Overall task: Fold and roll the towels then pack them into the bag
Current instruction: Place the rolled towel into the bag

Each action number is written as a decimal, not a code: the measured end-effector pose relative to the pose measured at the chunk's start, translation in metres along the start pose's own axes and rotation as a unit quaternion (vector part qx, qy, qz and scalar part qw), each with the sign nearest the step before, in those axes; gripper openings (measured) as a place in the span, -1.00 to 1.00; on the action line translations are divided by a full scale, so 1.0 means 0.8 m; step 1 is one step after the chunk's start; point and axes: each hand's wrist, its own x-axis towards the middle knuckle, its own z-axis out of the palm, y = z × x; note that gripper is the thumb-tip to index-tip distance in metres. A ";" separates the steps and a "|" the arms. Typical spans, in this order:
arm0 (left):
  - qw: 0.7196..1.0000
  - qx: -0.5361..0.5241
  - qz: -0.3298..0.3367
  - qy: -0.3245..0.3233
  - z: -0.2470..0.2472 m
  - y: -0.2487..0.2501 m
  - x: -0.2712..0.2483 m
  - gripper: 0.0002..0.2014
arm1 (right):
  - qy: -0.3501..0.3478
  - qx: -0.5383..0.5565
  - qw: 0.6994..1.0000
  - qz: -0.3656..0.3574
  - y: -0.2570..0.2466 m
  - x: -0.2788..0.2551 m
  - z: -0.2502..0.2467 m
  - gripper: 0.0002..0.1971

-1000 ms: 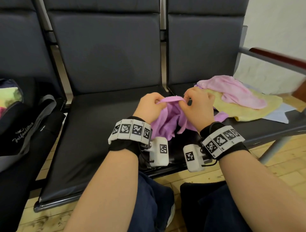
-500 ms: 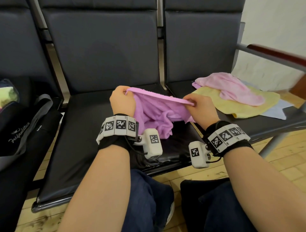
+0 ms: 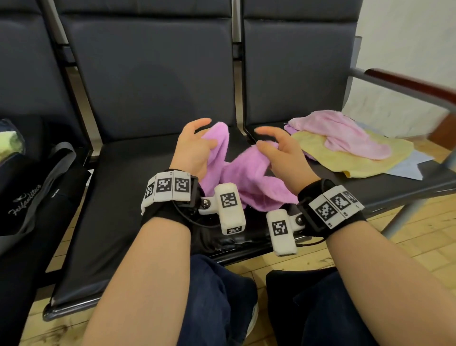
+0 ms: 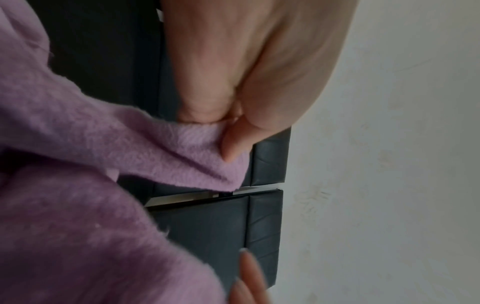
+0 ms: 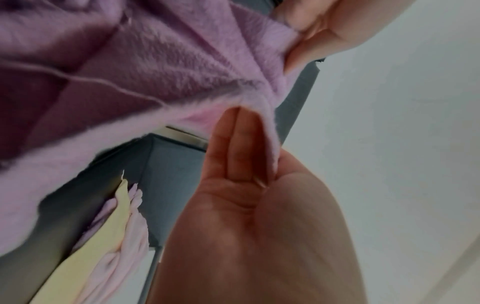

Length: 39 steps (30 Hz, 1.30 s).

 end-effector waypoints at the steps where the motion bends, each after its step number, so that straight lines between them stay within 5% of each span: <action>1: 1.000 0.006 0.005 -0.007 0.002 0.000 -0.001 -0.51 | -0.002 0.023 1.000 0.004 -0.003 0.000 0.002 -0.75; 4: 0.999 0.023 0.021 -0.005 0.004 -0.001 -0.004 -0.64 | -0.036 0.075 0.996 0.031 -0.013 -0.002 0.007 -0.79; 6: 0.997 0.064 0.034 -0.017 0.004 0.000 -0.005 -0.90 | -0.069 0.109 0.989 0.067 -0.016 -0.004 0.009 -0.77; 9: 0.993 0.094 0.061 -0.028 0.001 -0.002 -0.005 -0.78 | -0.104 0.124 0.983 0.087 -0.014 -0.003 0.013 -0.78; 16: 0.993 0.058 0.099 0.035 0.003 -0.008 -0.005 -0.91 | -0.110 -0.109 0.987 -0.037 0.000 -0.003 0.007 -0.77; 19: 0.990 0.063 0.120 0.030 0.007 -0.006 -0.007 -0.88 | -0.054 -0.192 0.976 -0.088 0.005 0.001 0.004 -0.79; 21: 0.991 0.070 0.115 0.013 0.011 -0.006 -0.008 -0.87 | -0.011 -0.188 0.977 -0.101 0.003 0.006 0.004 -0.83; 26: 0.987 0.100 0.120 -0.036 0.014 -0.006 -0.013 -0.89 | -0.027 -0.060 0.996 -0.058 -0.004 0.002 0.008 -0.93; 39: 0.980 0.063 0.082 -0.170 0.015 -0.003 -0.022 -0.85 | -0.023 -0.067 0.995 -0.070 -0.003 0.002 0.004 -0.91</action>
